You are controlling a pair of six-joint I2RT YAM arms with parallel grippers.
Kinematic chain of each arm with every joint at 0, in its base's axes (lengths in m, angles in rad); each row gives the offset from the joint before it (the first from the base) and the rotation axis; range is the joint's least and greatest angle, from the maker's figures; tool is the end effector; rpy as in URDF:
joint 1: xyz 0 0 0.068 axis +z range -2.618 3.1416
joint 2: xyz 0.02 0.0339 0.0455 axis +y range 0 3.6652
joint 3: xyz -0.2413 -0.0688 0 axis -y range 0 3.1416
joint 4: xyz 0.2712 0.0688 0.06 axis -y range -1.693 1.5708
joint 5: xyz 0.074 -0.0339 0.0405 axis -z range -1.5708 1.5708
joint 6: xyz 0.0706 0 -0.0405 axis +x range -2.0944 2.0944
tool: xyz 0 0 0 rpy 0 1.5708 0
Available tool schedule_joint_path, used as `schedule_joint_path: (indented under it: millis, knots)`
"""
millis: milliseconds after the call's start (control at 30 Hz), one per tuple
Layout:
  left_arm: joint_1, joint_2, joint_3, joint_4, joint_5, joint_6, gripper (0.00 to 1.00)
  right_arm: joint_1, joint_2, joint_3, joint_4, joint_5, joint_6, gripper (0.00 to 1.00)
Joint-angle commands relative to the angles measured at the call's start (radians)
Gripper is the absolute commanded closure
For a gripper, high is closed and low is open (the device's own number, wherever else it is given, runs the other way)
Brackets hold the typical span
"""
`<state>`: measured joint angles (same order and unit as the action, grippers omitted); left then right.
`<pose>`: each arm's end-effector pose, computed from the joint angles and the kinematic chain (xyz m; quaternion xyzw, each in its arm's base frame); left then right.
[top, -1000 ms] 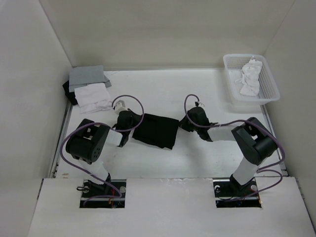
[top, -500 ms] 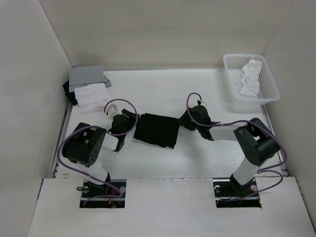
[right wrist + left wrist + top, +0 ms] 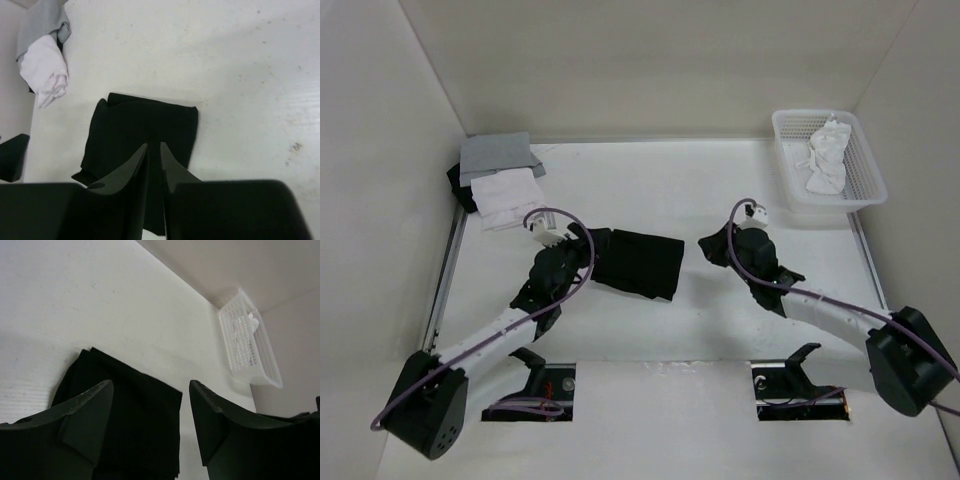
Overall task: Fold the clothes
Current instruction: Fold the tank top
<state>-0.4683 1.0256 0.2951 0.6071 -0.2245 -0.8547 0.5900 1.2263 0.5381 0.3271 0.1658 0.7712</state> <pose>0.2557 -0.1117 0.1660 -0.2158 0.7166 -0.3380 0.5708 0.2728 0.1686 0.1640 0.1211 0.8121 0.3037 0.4833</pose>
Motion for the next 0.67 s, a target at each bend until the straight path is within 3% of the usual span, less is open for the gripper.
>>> schedule_joint_path:
  millis: [0, 133, 267, 367, 567, 633]
  knots:
    - [-0.034, -0.132, 0.019, -0.254, -0.018, 0.086, 0.38, 0.018, -0.088, -0.071, -0.034, 0.102, -0.052, 0.91]
    - [-0.019, -0.313, 0.015, -0.452, -0.013, 0.066, 0.33, 0.023, -0.220, -0.177, -0.025, 0.187, -0.059, 0.92]
    - [0.001, -0.397, 0.024, -0.610, -0.006, 0.033, 0.28, 0.008, -0.295, -0.246, 0.004, 0.205, -0.055, 0.59]
    - [0.017, -0.427, 0.024, -0.699, 0.005, 0.002, 0.28, -0.008, -0.307, -0.268, 0.023, 0.202, -0.061, 0.43]
    - [0.027, -0.518, -0.048, -0.767, 0.008, -0.030, 0.34, -0.023, -0.312, -0.296, 0.044, 0.196, -0.049, 0.37]
    - [0.029, -0.527, -0.054, -0.790, 0.005, -0.037, 0.31, -0.035, -0.310, -0.297, 0.047, 0.189, -0.046, 0.37]
